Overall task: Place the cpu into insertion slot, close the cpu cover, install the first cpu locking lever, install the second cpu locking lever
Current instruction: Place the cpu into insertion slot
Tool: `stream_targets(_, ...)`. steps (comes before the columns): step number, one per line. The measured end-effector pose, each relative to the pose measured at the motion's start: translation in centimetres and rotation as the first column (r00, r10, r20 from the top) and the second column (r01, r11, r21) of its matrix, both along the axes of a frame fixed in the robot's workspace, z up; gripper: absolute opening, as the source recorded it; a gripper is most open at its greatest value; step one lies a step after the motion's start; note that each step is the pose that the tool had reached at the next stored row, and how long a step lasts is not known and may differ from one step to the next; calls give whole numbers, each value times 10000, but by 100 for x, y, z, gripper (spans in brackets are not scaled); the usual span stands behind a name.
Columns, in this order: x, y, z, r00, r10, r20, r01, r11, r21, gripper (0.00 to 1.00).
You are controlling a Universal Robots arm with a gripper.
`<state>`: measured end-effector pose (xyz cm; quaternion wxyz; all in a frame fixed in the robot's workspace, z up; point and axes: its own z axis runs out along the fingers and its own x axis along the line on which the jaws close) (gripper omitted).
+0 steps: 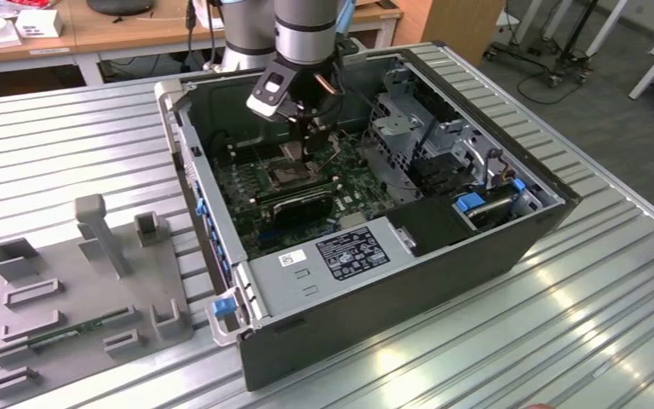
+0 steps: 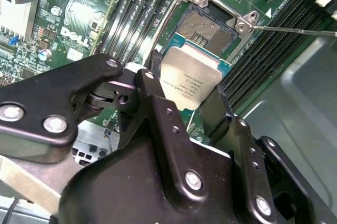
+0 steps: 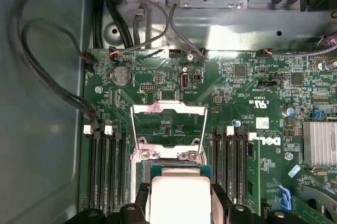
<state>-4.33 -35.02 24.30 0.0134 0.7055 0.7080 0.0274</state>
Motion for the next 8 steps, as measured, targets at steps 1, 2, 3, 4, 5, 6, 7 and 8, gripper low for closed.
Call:
stream_targets(1,-5,0,-2,10000,5,2,-5,10000,0,54)
stream_targets(2,-11,0,-3,10000,5,4,-5,10000,0,54)
stream_targets(3,-17,0,-6,10000,5,6,-5,10000,1,54)
stream_targets(4,-23,1,-10,10000,5,7,-5,10000,3,54)
stream_targets(5,-31,1,-16,10000,5,9,-5,10000,4,54)
stream_targets(6,-41,1,-25,10000,5,10,-5,10000,3,54)
stream_targets(7,-51,1,-35,10000,5,12,-5,10000,3,54)
stream_targets(8,-62,1,-48,10000,5,17,-5,10000,3,54)
